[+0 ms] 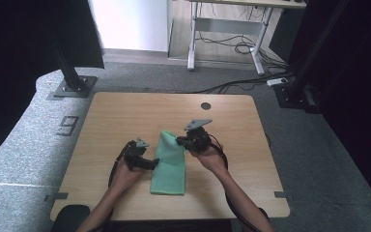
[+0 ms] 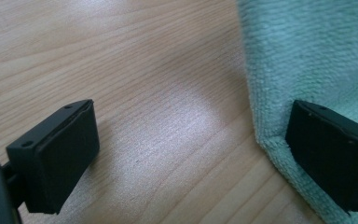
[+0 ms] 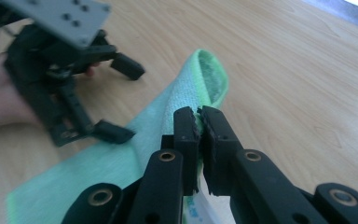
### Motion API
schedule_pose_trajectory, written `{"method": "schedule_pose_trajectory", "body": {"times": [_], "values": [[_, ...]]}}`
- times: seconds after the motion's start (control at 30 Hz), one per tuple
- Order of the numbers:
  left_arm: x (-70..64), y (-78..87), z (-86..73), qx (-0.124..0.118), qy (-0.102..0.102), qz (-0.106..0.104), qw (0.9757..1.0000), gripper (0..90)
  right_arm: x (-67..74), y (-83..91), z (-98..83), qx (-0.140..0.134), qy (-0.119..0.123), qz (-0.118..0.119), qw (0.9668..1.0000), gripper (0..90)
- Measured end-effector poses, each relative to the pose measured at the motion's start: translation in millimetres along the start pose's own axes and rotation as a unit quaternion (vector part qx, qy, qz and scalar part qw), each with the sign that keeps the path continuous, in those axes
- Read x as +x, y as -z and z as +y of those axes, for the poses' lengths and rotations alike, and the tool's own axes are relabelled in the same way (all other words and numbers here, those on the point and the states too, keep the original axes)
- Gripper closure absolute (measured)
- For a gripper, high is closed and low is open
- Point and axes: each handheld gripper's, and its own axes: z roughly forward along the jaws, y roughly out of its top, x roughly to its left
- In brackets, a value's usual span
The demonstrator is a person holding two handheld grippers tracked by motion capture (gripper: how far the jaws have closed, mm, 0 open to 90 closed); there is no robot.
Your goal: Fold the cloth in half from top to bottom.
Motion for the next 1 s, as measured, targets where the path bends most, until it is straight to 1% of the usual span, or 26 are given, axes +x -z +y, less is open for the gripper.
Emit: {"method": "schedule_pose_trajectory", "body": {"times": [0.07, 0.1, 0.17, 0.37, 0.43, 0.47, 0.53, 0.6, 0.67, 0.83, 0.97, 1.0], "values": [[0.0, 0.1, 0.0, 0.001, 0.0, 0.0, 1.0, 2.9, 5.6, 5.1, -4.1, -0.005, 0.006, 0.008, 0.9999, 84.0], [0.1, 0.1, 0.0, 0.001, 0.0, 0.0, 1.0, 2.9, 11.2, 8.5, -8.3, -0.007, 0.011, 0.013, 0.9998, 84.0], [0.1, 0.1, 0.0, 0.001, 0.0, 0.0, 1.0, 2.9, 13.4, 9.7, -10.0, -0.006, 0.012, 0.015, 0.9998, 84.0], [0.1, 0.1, 0.0, 0.001, -0.001, 0.0, 1.0, 2.9, 28.9, 16.2, -26.7, -0.007, 0.013, 0.034, 0.9993, 84.0], [0.3, 0.1, 0.1, 0.001, -0.002, 0.0, 1.0, 2.9, 33.5, 16.6, -33.3, -0.005, 0.013, 0.04, 0.9991, 84.0], [0.3, 0.1, 0.1, 0.001, -0.002, 0.0, 1.0, 2.9, 38.6, 16.0, -40.7, -0.001, 0.013, 0.044, 0.9989, 83.9], [0.2, 0.1, 0.1, 0.0, -0.002, 0.0, 1.0, 2.9, 40.5, 15.6, -43.6, 0.001, 0.012, 0.045, 0.9989, 83.9], [0.2, 0.1, 0.1, 0.001, -0.002, 0.0, 1.0, 2.9, 47.1, 13.5, -55.3, 0.011, 0.011, 0.046, 0.9988, 83.9], [0.2, 0.1, 0.0, 0.001, -0.002, 0.0, 1.0, 2.9, 48.1, 13.0, -57.7, 0.013, 0.012, 0.045, 0.9988, 83.9], [0.2, 0.2, 0.0, 0.001, -0.002, -0.001, 1.0, 2.9, 53.1, 8.0, -71.2, 0.032, 0.006, 0.042, 0.9986, 83.9], [0.8, 1.1, 0.6, 0.005, -0.005, -0.008, 0.9999, 2.9, 51.4, 0.0, -79.8, 0.046, -0.003, 0.039, 0.9982, 83.9], [0.6, 2.0, 1.3, 0.009, 0.001, -0.013, 0.9999, 2.8, 50.6, -2.0, -81.8, 0.048, -0.005, 0.038, 0.9981, 83.9]]}}
